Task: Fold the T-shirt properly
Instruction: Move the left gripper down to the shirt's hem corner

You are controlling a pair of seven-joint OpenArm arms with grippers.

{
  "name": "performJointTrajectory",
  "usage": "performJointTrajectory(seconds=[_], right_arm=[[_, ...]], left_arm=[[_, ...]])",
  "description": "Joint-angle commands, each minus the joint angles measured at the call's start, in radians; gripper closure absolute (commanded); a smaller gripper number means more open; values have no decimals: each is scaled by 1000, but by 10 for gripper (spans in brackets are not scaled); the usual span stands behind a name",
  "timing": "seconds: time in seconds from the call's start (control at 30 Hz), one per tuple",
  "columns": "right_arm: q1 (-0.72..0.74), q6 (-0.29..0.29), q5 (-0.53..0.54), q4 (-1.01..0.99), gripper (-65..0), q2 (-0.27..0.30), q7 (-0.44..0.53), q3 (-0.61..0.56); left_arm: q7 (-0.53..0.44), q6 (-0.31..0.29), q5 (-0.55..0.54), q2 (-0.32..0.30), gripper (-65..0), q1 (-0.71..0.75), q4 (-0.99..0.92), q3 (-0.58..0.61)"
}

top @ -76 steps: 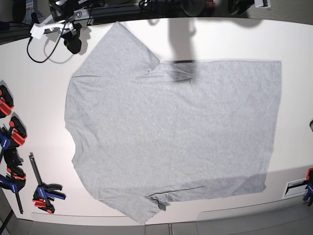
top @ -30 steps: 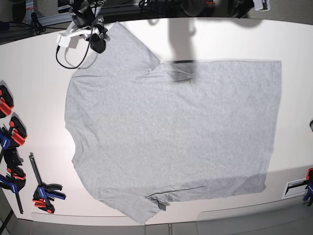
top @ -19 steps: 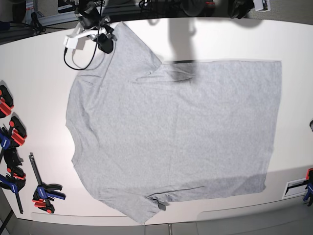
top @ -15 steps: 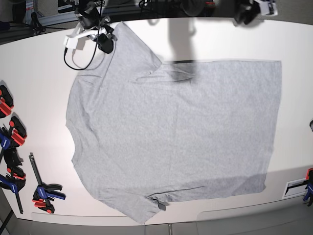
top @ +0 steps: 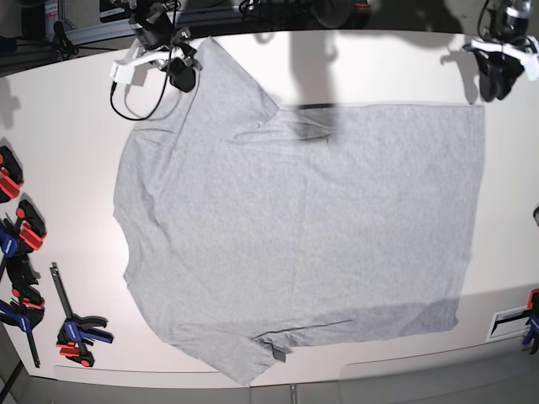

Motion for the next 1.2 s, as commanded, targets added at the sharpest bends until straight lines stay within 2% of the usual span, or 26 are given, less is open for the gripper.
performJointTrajectory(seconds=[0.0, 0.1, 0.23, 0.37, 0.6, 0.8, 0.87, 1.0, 1.17], right_arm=[[-14, -27, -40, -3, 0, -1, -30, 0], [-14, -27, -40, -3, 0, -1, -30, 0], [-14, -27, -40, -3, 0, -3, -31, 0], [-15, -27, -41, -3, 0, -13, -34, 0], [-14, -23, -41, -3, 0, -20, -43, -6], [-15, -23, -41, -3, 0, -20, -46, -6], [-15, -23, -41, -3, 0, -19, -49, -6], [-15, -23, -41, -3, 0, -20, -53, -6], [-15, -23, -41, -3, 0, -20, -54, -6]], left_arm=[[-9, 2, -27, -28, -166, -14, -23, -20], [-2, 3, -47, -77, -166, -86, -183, -28], [58, 2, -185, -148, -166, -193, -451, -28], [153, -98, -328, -211, -166, -289, -673, -28], [233, -148, -441, -262, -166, -383, -872, -26], [248, -155, -445, -266, -166, -414, -898, -10], [245, -155, -402, -266, -167, -423, -898, 14], [210, -155, -348, -266, -229, -429, -898, 103], [212, -154, -342, -265, -231, -449, -898, 160]])
